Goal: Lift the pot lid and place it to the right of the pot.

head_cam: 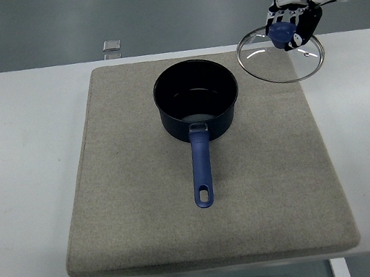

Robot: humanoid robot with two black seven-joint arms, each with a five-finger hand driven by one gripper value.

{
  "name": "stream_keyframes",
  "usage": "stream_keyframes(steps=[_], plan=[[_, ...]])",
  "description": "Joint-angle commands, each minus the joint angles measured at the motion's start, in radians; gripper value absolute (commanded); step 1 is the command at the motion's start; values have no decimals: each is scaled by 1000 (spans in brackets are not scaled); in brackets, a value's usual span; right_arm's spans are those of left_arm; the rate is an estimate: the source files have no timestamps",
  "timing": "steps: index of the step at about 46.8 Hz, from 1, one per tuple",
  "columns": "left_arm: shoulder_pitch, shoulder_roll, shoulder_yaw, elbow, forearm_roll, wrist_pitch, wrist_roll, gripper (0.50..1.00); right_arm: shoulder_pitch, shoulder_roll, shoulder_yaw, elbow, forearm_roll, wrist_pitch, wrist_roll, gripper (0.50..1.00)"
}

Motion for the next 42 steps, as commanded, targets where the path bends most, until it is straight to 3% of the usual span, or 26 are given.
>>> stream_keyframes(steps=[1, 28, 42], plan=[[1, 0, 0, 1, 0, 0, -1, 1000, -43, -3, 3, -10, -2, -6, 0, 500], [-1, 0, 0, 0, 0, 0, -1, 1000, -152, 20, 9, -21, -2, -78, 0, 502], [1, 0, 0, 0, 0, 0, -1, 1000, -195, 39, 6, -21, -2, -126, 0, 605]])
